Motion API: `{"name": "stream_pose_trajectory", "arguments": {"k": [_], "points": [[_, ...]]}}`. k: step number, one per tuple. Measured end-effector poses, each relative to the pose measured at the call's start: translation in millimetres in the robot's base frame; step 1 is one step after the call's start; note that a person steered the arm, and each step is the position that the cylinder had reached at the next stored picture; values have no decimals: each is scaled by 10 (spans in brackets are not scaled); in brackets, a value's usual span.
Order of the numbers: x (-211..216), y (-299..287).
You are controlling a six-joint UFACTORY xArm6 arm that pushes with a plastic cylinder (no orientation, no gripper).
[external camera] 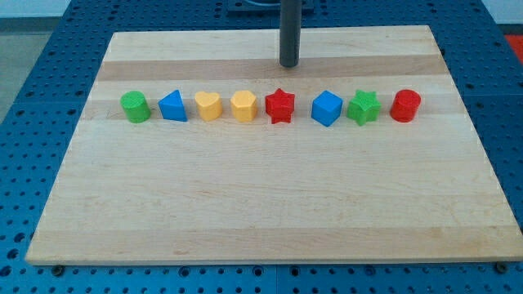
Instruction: Push the triangle above the green circle
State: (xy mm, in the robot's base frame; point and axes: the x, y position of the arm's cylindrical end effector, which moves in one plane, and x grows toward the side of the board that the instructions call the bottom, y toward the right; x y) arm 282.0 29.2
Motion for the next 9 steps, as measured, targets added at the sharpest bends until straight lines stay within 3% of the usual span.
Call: {"name": "stream_pose_trajectory", "arguments": {"k": [1, 2, 5, 6, 7, 9], "points": [[-8, -63], [-8, -659], [288, -2983], [412, -3339], [459, -3340], [1294, -3338]]}}
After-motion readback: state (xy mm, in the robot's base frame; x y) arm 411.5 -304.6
